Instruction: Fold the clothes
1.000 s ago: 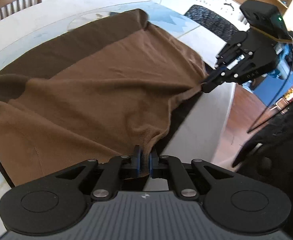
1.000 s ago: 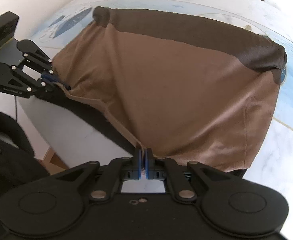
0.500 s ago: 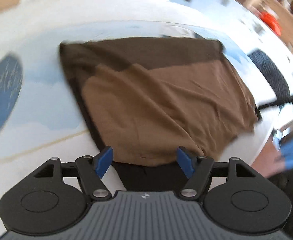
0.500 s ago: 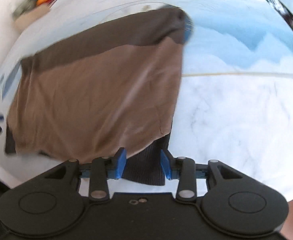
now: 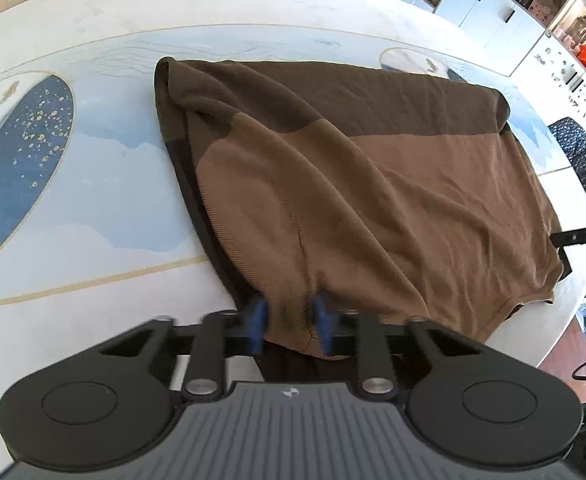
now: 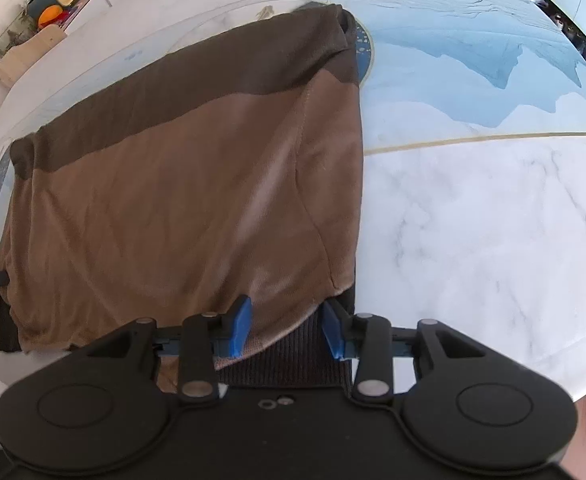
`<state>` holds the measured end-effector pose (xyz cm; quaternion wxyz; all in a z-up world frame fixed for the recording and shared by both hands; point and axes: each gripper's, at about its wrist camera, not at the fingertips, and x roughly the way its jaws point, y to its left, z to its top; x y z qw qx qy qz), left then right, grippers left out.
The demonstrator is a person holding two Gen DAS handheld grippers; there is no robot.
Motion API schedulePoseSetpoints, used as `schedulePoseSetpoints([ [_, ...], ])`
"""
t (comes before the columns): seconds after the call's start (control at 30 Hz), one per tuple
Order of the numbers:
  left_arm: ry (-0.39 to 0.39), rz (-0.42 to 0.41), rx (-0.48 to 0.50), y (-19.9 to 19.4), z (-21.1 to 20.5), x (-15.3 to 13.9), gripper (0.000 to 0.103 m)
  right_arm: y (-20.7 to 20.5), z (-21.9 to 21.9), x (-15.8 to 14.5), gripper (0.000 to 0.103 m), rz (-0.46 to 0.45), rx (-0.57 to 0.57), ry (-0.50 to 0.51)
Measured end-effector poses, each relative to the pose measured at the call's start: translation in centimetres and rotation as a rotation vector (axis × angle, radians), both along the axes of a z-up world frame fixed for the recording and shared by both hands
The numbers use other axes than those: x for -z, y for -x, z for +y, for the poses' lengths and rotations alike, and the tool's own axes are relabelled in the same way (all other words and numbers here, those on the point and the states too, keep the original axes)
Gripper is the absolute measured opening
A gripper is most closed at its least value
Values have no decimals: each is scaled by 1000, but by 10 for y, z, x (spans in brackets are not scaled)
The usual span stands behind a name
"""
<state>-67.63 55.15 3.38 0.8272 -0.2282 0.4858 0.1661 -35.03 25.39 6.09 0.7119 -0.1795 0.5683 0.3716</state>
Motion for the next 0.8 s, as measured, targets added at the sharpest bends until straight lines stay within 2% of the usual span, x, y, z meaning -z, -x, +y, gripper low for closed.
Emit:
schedulePoseSetpoints([
  [0.03, -18, 8, 4, -1, -1, 0, 9, 1, 1, 1, 103, -11, 1, 7],
  [0.13, -48, 20, 13, 0, -5, -1, 7, 5, 5, 3, 103, -44, 2, 29],
  [0.27, -57, 19, 13, 3, -6, -1, 7, 6, -9, -10, 103, -117, 7, 37],
  [0.43, -39, 18, 3, 7, -4, -1, 7, 0, -27, -11, 103, -106, 19, 60],
  [0.53, -26, 14, 5, 10, -1, -5, 7, 3, -21, -11, 103, -89, -46, 66],
  [0.6, -51, -3, -21, 11, 6, -13, 8, -3, -17, -21, 103, -112, -64, 50],
  [0.7, -123, -33, -54, 6, 16, -27, 12, -26, -11, -39, 103, -175, -39, -2],
  [0.8, -159, -61, -42, -12, 26, -37, 24, -59, 4, -47, 103, -198, -7, -34],
])
